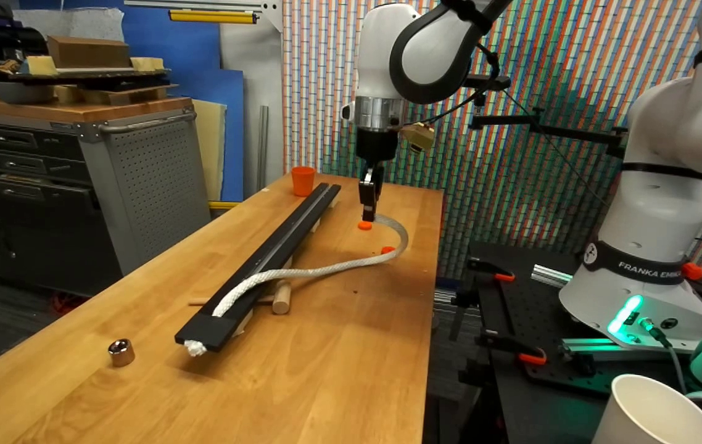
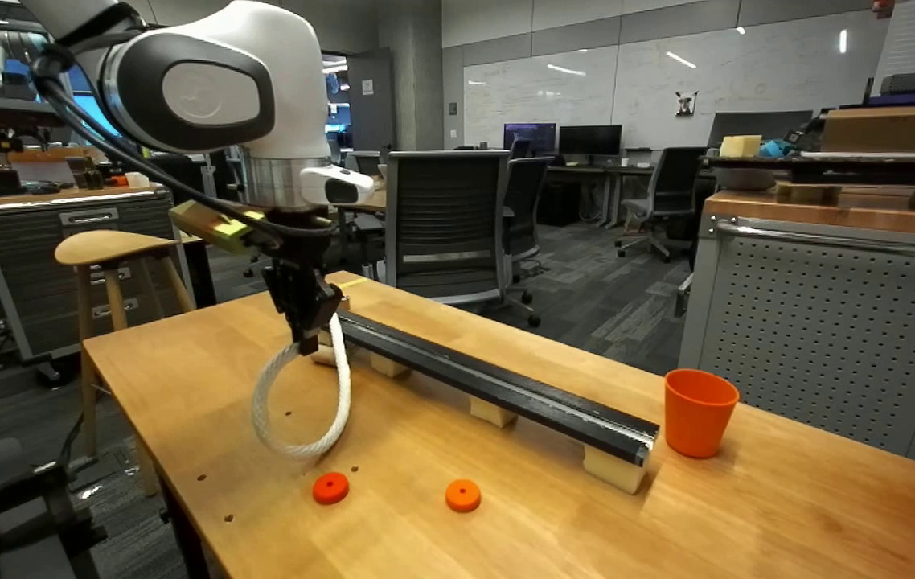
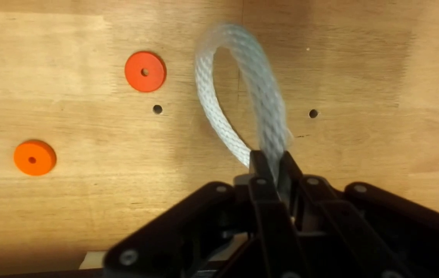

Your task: Stretch the white rope completely in the middle of the black object

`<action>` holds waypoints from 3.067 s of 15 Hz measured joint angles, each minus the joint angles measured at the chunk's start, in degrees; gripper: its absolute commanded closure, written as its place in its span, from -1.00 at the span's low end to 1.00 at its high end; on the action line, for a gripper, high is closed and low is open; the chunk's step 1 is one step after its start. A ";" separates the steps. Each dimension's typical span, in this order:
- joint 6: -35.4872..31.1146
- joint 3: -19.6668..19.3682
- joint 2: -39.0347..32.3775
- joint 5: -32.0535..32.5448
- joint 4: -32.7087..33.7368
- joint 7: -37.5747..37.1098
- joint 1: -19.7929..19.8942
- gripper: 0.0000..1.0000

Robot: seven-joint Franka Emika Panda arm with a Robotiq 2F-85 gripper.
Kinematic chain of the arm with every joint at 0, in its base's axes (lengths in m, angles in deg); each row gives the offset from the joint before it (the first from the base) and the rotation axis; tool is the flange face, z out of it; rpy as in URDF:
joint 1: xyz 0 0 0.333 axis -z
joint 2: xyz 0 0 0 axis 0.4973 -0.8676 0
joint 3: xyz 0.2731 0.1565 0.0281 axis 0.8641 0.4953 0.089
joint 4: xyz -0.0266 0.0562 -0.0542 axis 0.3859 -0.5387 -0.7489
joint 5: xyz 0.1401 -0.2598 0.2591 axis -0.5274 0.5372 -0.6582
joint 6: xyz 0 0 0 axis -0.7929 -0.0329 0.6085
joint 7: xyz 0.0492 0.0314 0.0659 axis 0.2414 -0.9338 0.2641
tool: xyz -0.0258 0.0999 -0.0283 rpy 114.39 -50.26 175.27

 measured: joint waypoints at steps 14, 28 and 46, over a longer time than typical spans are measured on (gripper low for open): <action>-3.91 -1.40 -7.30 9.48 6.57 -17.79 -0.01 0.94; -1.59 -16.37 -27.24 19.86 26.99 -46.21 -5.02 0.94; 11.42 -23.71 -34.39 29.38 41.82 -63.68 -7.03 0.94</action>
